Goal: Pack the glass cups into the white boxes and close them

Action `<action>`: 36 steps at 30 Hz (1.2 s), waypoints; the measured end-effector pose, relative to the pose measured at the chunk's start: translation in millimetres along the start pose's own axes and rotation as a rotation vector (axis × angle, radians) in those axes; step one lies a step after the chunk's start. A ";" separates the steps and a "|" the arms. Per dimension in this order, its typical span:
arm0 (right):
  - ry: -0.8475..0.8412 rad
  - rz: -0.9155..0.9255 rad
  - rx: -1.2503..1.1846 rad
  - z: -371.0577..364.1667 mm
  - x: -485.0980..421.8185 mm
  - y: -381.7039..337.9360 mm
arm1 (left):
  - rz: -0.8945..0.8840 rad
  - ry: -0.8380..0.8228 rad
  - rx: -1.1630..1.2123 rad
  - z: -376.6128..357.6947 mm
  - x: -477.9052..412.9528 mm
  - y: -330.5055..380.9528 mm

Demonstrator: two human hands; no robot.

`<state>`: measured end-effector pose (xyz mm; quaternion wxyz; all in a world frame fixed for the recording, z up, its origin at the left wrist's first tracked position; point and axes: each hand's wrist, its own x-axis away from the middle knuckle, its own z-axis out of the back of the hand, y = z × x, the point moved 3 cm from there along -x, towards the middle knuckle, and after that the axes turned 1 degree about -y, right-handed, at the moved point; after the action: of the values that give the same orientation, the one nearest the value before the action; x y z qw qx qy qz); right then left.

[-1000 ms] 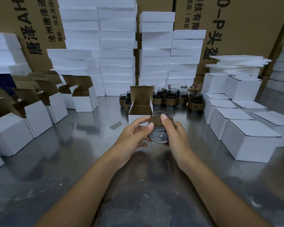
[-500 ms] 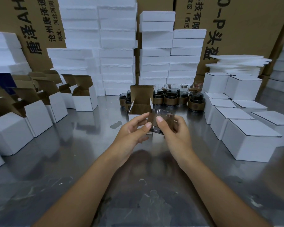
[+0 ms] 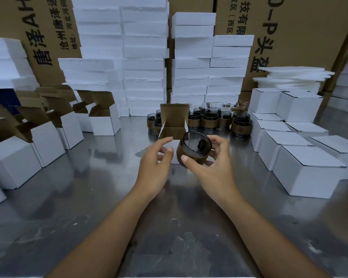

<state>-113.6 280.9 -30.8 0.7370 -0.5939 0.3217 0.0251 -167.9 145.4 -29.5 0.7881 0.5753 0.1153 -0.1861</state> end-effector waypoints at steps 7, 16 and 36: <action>-0.016 -0.017 0.007 -0.7 0.7 -0.6 | 0.030 -0.009 -0.349 -0.7 -1.6 -8.1; -0.014 0.011 -0.009 -0.3 2.8 -7.0 | -0.081 0.133 -0.443 8.9 -0.9 1.2; 0.078 0.166 -0.152 9.0 -3.4 -25.3 | -0.554 0.011 -0.406 -0.7 20.0 27.1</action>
<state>-101.7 282.7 -6.6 0.6723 -0.6199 0.3952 0.0872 -138.2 150.1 -14.2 0.8054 0.3544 0.3062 -0.3633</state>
